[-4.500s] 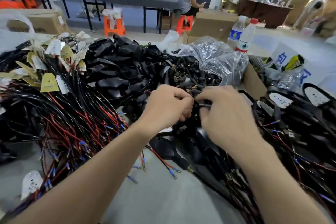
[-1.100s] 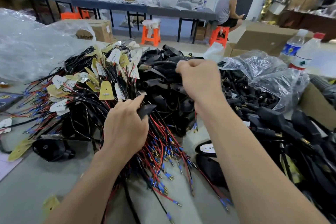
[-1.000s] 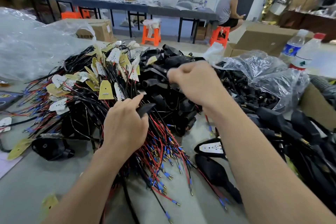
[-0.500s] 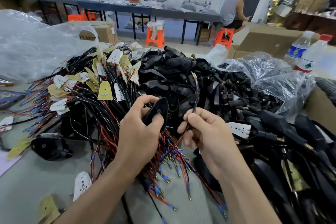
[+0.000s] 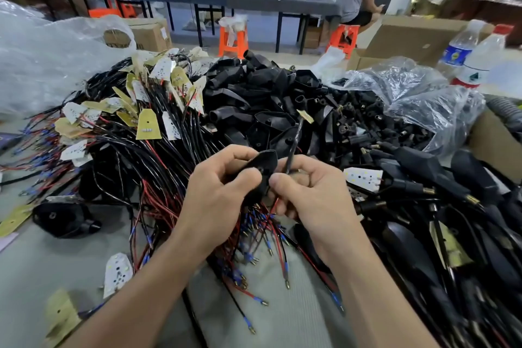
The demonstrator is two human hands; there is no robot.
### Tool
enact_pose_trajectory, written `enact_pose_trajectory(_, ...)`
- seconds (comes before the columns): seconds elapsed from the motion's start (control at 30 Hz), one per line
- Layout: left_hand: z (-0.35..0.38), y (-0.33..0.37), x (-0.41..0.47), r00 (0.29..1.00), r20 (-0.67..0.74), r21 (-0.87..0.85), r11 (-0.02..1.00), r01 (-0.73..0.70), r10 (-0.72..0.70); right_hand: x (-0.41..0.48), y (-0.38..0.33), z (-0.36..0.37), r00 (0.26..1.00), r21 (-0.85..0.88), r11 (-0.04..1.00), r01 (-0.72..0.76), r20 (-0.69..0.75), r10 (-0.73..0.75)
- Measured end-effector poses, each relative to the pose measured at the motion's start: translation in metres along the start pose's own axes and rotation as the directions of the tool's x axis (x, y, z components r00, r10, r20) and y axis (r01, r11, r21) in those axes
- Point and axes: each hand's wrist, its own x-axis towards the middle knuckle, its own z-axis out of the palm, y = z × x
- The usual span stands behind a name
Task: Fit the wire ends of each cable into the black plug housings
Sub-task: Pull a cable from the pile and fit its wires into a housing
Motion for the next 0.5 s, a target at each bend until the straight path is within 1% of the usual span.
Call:
enact_pose_trajectory(0.1, -0.006, 0.002, 0.004, 0.992, 0.116, -0.115, 0.992, 0.060, -0.046, 0.002, 0.002, -0.003, 0.997, 0.022, 1.000, 0.015, -0.082, -0.013)
enact_pose_trajectory(0.2, -0.011, 0.005, 0.006, 0.945, 0.299, -0.211, 0.957, 0.200, -0.131, 0.003, 0.002, -0.004, 0.992, -0.003, 0.999, 0.049, -0.121, -0.049)
enact_pose_trajectory(0.27, -0.015, 0.005, 0.007, 0.918, 0.366, -0.285, 0.921, 0.264, -0.150, 0.004, 0.001, -0.005, 0.986, -0.018, 0.996, 0.082, -0.147, -0.084)
enact_pose_trajectory(0.3, -0.016, 0.004, 0.008, 0.914, 0.378, -0.326, 0.902, 0.282, -0.149, 0.004, -0.001, -0.006, 0.982, -0.017, 0.995, 0.098, -0.160, -0.099)
enact_pose_trajectory(0.37, -0.018, 0.004, 0.011, 0.919, 0.357, -0.385, 0.870, 0.308, -0.168, 0.005, -0.004, -0.009, 0.978, 0.022, 0.993, 0.112, -0.180, -0.106)
enact_pose_trajectory(0.43, -0.018, 0.003, 0.012, 0.927, 0.301, -0.358, 0.874, 0.328, -0.224, 0.006, -0.008, -0.013, 0.976, 0.098, 0.988, 0.122, -0.190, -0.102)
enact_pose_trajectory(0.5, -0.017, 0.001, 0.011, 0.921, 0.279, -0.284, 0.893, 0.349, -0.272, 0.007, -0.010, -0.015, 0.976, 0.171, 0.978, 0.120, -0.200, -0.085)
